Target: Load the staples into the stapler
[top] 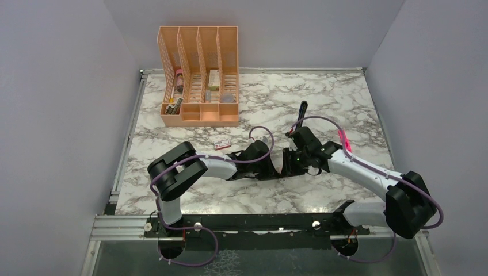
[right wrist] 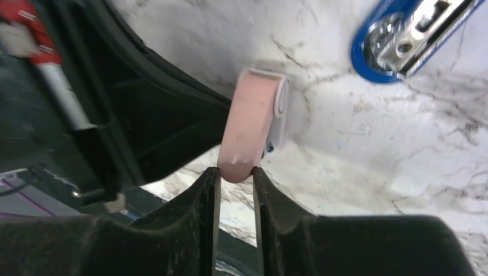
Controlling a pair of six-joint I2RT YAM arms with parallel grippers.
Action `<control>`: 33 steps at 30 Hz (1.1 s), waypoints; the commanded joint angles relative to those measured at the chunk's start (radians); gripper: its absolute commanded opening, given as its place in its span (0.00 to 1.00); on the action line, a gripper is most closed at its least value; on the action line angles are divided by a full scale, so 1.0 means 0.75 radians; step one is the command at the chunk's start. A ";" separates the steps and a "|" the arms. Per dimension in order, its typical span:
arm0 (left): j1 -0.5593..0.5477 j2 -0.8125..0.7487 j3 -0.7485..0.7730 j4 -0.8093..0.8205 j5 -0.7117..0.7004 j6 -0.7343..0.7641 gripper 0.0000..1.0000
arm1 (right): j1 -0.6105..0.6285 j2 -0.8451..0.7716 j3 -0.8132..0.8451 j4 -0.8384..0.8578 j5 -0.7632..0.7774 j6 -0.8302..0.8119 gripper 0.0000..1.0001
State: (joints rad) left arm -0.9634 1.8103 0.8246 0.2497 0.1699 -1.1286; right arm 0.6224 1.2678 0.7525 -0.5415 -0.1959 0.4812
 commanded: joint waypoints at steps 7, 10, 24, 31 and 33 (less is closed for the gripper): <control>0.020 0.017 -0.016 -0.102 -0.087 0.033 0.08 | 0.017 0.029 -0.060 -0.019 0.016 0.046 0.30; 0.021 0.004 -0.021 -0.094 -0.084 0.041 0.08 | 0.017 0.052 -0.066 0.003 0.034 0.044 0.30; 0.021 -0.066 -0.047 -0.085 -0.093 0.057 0.08 | 0.021 0.266 -0.061 0.069 0.168 0.084 0.27; 0.021 -0.129 -0.060 -0.113 -0.142 0.084 0.08 | 0.019 0.230 0.002 0.044 0.206 0.107 0.28; 0.021 -0.143 -0.060 -0.112 -0.150 0.092 0.08 | 0.021 0.180 0.036 0.028 0.212 0.109 0.30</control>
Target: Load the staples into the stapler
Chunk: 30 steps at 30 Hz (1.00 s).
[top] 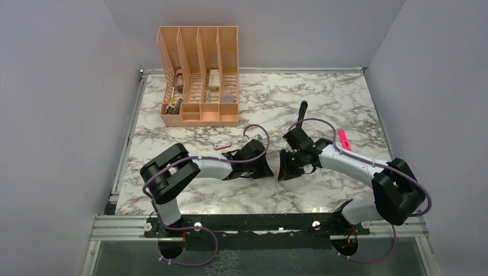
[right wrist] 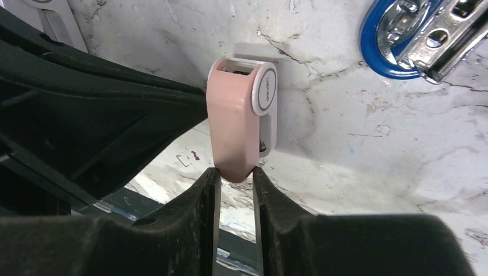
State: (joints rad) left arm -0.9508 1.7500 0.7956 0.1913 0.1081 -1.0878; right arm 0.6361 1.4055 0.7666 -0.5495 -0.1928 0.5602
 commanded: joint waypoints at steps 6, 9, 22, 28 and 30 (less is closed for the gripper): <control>0.004 -0.089 -0.024 -0.032 -0.079 0.057 0.12 | 0.003 -0.094 0.117 -0.032 0.241 -0.001 0.47; 0.004 -0.090 -0.026 -0.029 -0.076 0.060 0.13 | 0.002 -0.088 0.128 -0.038 0.243 -0.021 0.49; 0.004 -0.098 -0.044 -0.022 -0.079 0.056 0.14 | 0.003 -0.011 0.013 -0.056 0.173 -0.057 0.33; 0.004 -0.105 -0.039 -0.039 -0.086 0.064 0.14 | 0.001 0.057 -0.064 0.004 0.177 0.008 0.27; 0.004 -0.111 -0.034 -0.053 -0.090 0.069 0.14 | 0.002 0.049 -0.047 -0.001 0.194 0.020 0.27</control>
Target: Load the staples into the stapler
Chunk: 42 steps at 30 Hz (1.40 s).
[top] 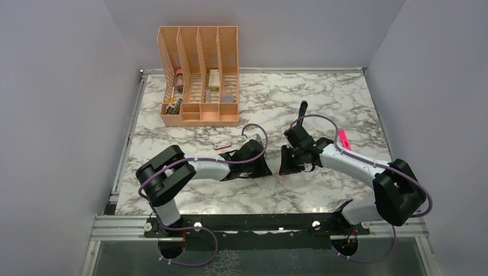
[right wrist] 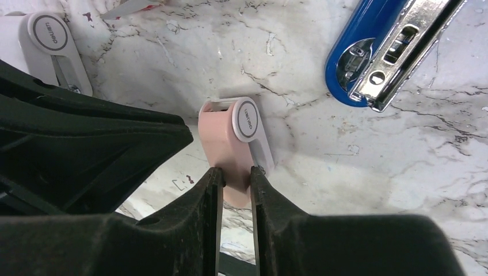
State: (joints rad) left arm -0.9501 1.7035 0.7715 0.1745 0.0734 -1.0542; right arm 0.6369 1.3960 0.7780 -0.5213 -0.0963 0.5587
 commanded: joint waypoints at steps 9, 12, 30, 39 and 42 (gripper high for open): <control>0.003 -0.083 0.038 -0.078 -0.072 0.072 0.14 | -0.013 -0.072 0.170 -0.136 0.264 0.049 0.38; 0.003 -0.099 0.055 -0.095 -0.079 0.097 0.14 | -0.045 -0.088 0.231 -0.141 0.312 0.051 0.41; 0.131 -0.287 0.231 -0.184 -0.133 0.351 0.53 | -0.539 -0.022 0.581 0.040 0.297 -0.003 0.54; 0.216 -0.395 0.197 -0.186 -0.129 0.523 0.78 | -0.552 0.278 0.874 0.039 0.318 -0.120 0.78; 0.229 -0.386 0.202 -0.177 -0.104 0.570 0.78 | -0.553 0.357 0.927 0.019 0.300 -0.151 0.78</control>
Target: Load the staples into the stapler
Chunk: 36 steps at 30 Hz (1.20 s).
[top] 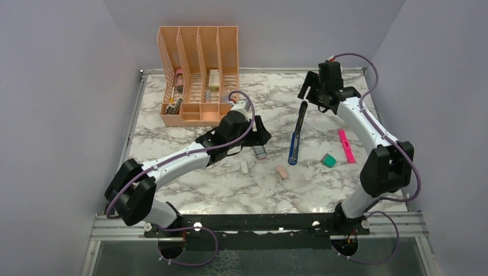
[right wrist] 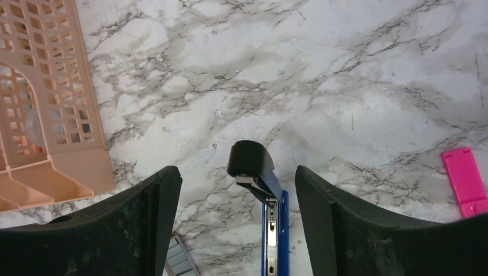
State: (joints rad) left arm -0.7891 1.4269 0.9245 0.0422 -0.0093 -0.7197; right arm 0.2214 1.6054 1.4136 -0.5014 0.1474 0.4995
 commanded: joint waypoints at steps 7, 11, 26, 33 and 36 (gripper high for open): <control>0.015 0.136 0.056 0.110 0.235 0.132 0.70 | 0.001 0.180 0.119 -0.026 -0.011 -0.147 0.67; 0.015 0.268 0.119 0.171 0.336 0.081 0.61 | 0.001 0.217 0.139 -0.048 -0.034 -0.164 0.59; -0.043 0.614 0.336 0.056 0.325 0.024 0.48 | 0.003 0.212 0.130 -0.077 -0.082 -0.202 0.45; -0.076 0.715 0.395 0.023 0.297 0.035 0.42 | 0.012 0.201 0.105 -0.113 -0.062 -0.200 0.53; -0.081 0.742 0.407 0.021 0.312 0.031 0.39 | 0.014 0.192 0.093 -0.115 -0.078 -0.192 0.47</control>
State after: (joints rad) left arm -0.8429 1.9598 1.1896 0.0685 0.2371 -0.6968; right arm 0.2234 1.7748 1.4918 -0.5583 0.1112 0.3630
